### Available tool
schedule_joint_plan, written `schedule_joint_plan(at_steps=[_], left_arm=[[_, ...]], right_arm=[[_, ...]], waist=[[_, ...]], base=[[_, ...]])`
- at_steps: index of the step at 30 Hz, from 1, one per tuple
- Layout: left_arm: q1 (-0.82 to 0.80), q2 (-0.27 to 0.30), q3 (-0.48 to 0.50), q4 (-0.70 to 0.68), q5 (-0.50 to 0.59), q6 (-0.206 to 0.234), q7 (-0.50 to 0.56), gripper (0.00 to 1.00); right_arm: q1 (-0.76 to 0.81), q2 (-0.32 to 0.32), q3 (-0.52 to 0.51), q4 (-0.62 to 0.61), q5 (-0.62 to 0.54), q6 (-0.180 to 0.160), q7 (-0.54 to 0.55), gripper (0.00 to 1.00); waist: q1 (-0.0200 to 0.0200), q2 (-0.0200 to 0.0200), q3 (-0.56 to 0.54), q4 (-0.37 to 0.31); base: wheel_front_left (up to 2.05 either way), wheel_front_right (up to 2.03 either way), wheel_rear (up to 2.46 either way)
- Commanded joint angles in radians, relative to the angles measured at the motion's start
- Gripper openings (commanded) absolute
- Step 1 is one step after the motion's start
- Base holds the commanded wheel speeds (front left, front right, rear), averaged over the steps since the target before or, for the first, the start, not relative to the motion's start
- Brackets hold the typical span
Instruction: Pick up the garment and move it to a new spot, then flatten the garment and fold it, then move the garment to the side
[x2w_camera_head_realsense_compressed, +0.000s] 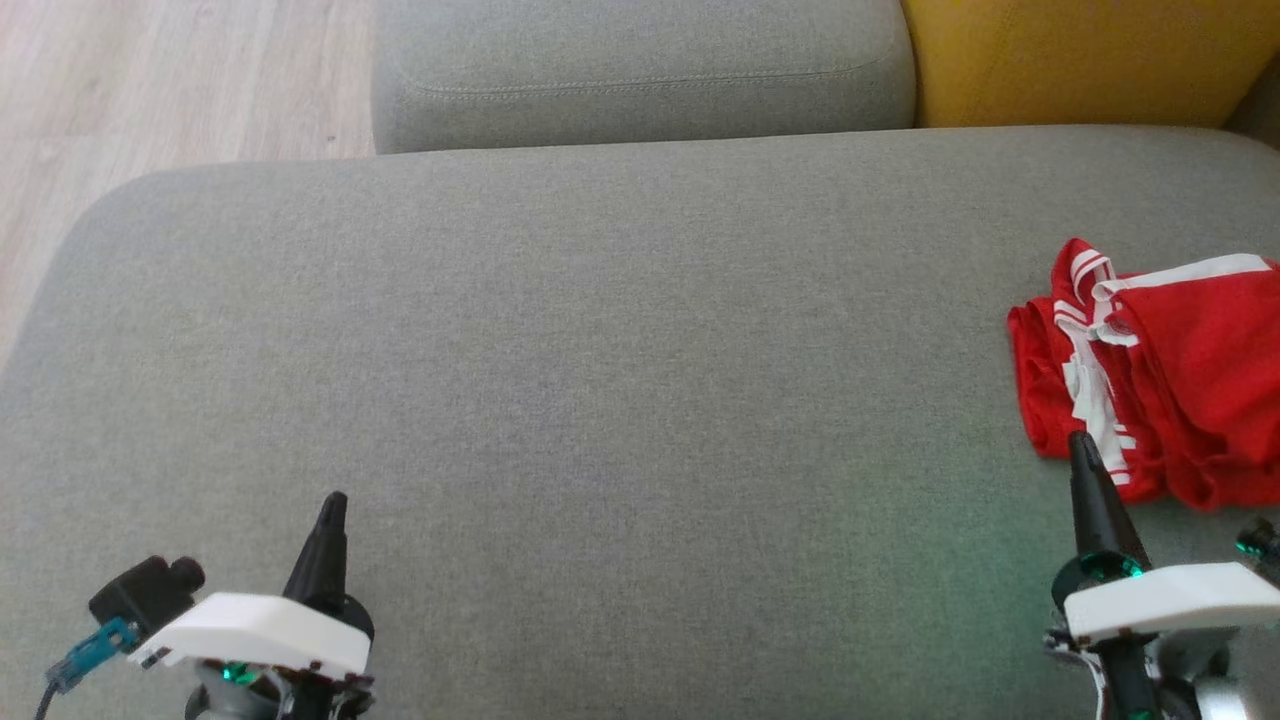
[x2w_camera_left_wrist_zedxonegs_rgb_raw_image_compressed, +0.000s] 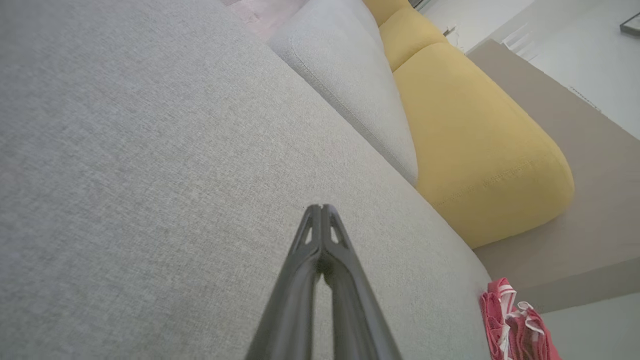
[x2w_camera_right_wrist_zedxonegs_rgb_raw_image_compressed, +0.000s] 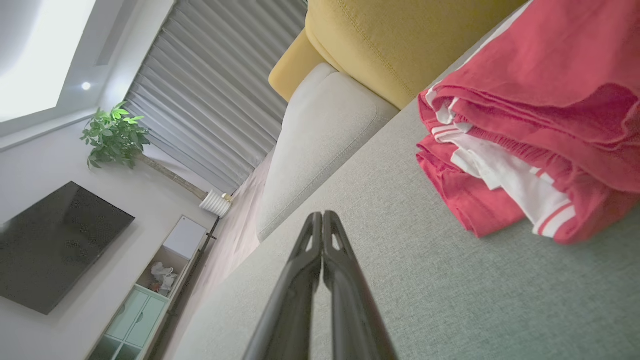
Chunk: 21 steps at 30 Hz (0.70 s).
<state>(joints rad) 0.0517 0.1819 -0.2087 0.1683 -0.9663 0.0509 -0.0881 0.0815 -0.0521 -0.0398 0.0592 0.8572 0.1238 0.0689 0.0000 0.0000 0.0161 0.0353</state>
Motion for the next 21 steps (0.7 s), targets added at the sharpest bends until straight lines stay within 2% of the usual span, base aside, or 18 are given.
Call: schedule_joint_plan(at_steps=[1, 21], left_arm=[[-0.060, 0.002, 0.038, -0.022, -0.027, -0.016, 0.007, 0.00], [-0.091, -0.033, 0.118, 0.009, -0.235, -0.070, 0.061, 0.00]], right_arm=[[-0.058, -0.022, 0.003, -0.023, 0.034, 0.003, -0.008, 0.00], [-0.099, -0.024, -0.007, 0.043, 0.278, 0.005, -0.002, 0.00]], waist=[[0.0000, 0.0000, 0.000, -0.001], [0.0000, 0.0000, -0.004, -0.012]], base=[[0.00, 0.00, 0.00], [0.00, 0.00, 0.00]])
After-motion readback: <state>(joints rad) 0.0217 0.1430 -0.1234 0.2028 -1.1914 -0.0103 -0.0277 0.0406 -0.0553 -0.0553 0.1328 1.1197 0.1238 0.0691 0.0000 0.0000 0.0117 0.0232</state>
